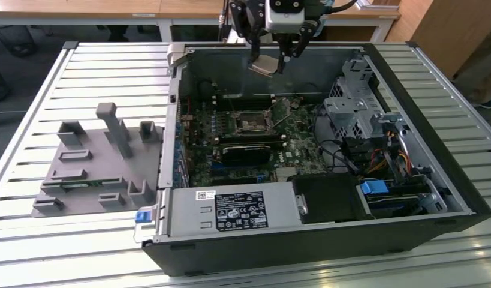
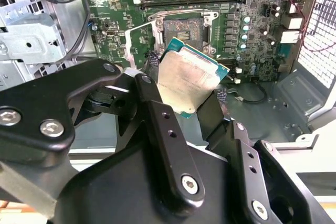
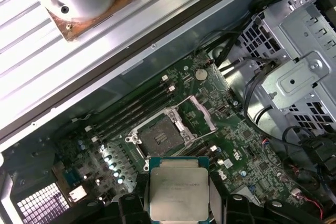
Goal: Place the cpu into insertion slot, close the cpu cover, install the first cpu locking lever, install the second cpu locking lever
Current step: 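Place the cpu into insertion slot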
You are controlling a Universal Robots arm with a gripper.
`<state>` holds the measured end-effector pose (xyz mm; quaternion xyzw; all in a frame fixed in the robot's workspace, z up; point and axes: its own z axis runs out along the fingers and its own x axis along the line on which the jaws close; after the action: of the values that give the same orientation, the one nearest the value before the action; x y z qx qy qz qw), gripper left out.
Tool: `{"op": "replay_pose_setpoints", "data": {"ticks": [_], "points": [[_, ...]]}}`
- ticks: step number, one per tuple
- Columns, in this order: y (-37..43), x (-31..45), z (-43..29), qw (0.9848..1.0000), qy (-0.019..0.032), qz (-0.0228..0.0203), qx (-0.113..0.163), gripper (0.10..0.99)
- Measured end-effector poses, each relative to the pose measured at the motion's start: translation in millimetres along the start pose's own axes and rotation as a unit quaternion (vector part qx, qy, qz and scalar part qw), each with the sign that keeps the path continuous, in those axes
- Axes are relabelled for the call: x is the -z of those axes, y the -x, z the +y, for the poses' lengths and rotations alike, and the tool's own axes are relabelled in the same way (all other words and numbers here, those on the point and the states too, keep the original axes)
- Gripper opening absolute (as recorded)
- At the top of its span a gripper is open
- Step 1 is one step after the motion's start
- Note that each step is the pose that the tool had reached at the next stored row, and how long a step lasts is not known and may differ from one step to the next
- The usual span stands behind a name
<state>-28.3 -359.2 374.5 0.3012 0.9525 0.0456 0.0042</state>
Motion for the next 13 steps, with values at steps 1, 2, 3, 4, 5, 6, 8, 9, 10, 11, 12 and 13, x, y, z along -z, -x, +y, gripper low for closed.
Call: {"op": "replay_pose_setpoints", "data": {"ticks": [1,2,3,4,5,6,8,9,10,11,12,13], "points": [[0.0,0.0,0.0,1.0,0.0,-0.0002,-0.002,0.541],[0.0,0.0,0.0,1.0,0.0,-0.0003,-0.003,0.541],[0.0,0.0,0.0,1.0,0.0001,-0.0005,-0.005,0.541],[0.0,0.0,0.0,1.0,0.0001,-0.0006,-0.007,0.541],[0.0,0.0,0.0,1.0,0.0002,-0.0008,-0.009,0.541],[0.0,0.0,0.0,0.9999,0.0002,-0.001,-0.011,0.541],[0.0,0.0,0.0,0.9999,0.0002,-0.0013,-0.014,0.541],[0.0,0.0,0.0,0.9999,0.0003,-0.0014,-0.015,0.541],[0.0,0.0,0.0,0.9998,0.0003,-0.0016,-0.017,0.541],[0.0,0.0,0.0,0.9998,0.0004,-0.0017,-0.019,0.541],[0.0,0.0,0.0,0.9998,0.0004,-0.0019,-0.021,0.541],[0.0,0.0,0.0,0.9997,0.0004,-0.002,-0.022,0.541]]}}
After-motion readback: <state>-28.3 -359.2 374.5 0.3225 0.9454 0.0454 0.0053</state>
